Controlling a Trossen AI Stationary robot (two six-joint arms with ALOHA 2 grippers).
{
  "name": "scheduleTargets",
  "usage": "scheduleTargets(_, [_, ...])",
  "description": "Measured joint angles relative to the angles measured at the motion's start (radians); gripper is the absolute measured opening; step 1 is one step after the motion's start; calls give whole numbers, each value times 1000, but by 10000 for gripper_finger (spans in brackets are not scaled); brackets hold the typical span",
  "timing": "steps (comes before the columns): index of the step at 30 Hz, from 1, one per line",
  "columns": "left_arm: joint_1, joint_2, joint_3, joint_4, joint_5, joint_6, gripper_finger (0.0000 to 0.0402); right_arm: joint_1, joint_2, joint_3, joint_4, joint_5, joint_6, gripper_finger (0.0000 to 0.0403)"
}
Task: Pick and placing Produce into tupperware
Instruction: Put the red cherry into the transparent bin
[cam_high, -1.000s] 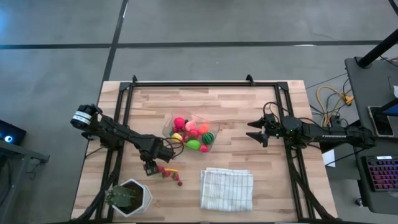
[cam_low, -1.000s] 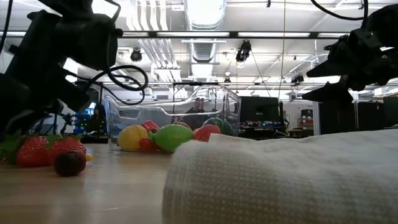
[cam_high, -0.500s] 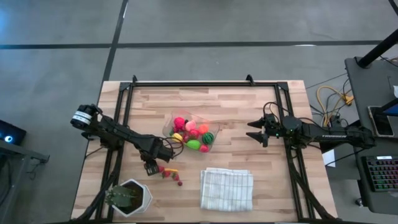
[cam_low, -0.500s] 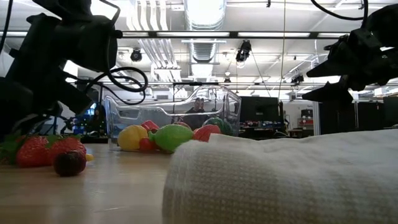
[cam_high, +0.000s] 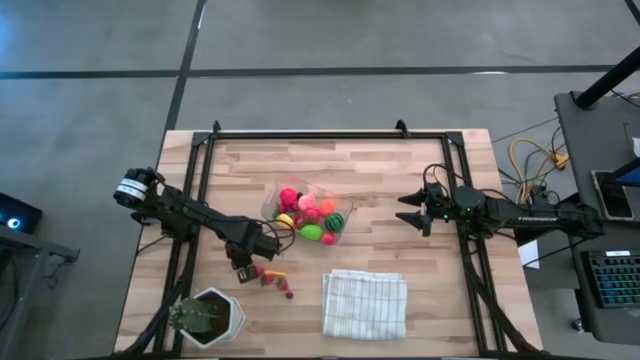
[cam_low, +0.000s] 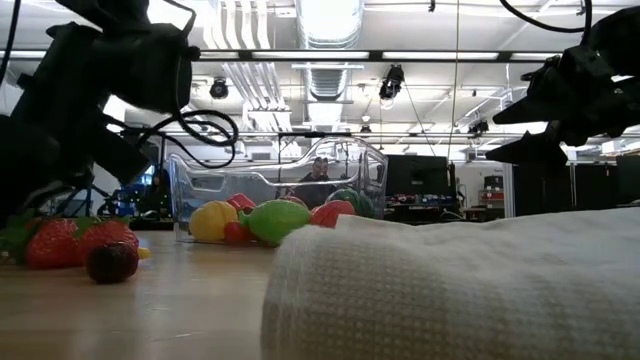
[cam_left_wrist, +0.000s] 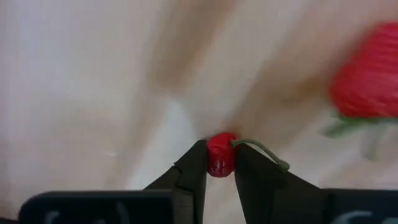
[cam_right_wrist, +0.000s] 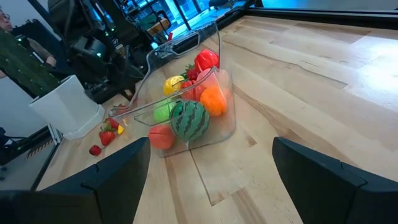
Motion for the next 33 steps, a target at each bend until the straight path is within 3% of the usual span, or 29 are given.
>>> scheduleTargets(6, [0,0,97,-2,42,-3,44,0,0,0,0,0,0,329])
scheduleTargets(12, [2,-4,308,-17,16,-55,43,0,0,0,0,0,0,329])
scheduleTargets(15, [2,-5,442,-14,-112,-71,43,0,0,0,0,0,0,329])
scheduleTargets(21, [31,-6,627,-8,-538,-76,43,0,0,0,0,0,0,329])
scheduleTargets(28, [172,36,624,-20,-555,-92,54,0,0,0,0,0,0,329])
scheduleTargets(33, [262,71,622,-49,-553,-258,119,0,0,0,0,0,0,329])
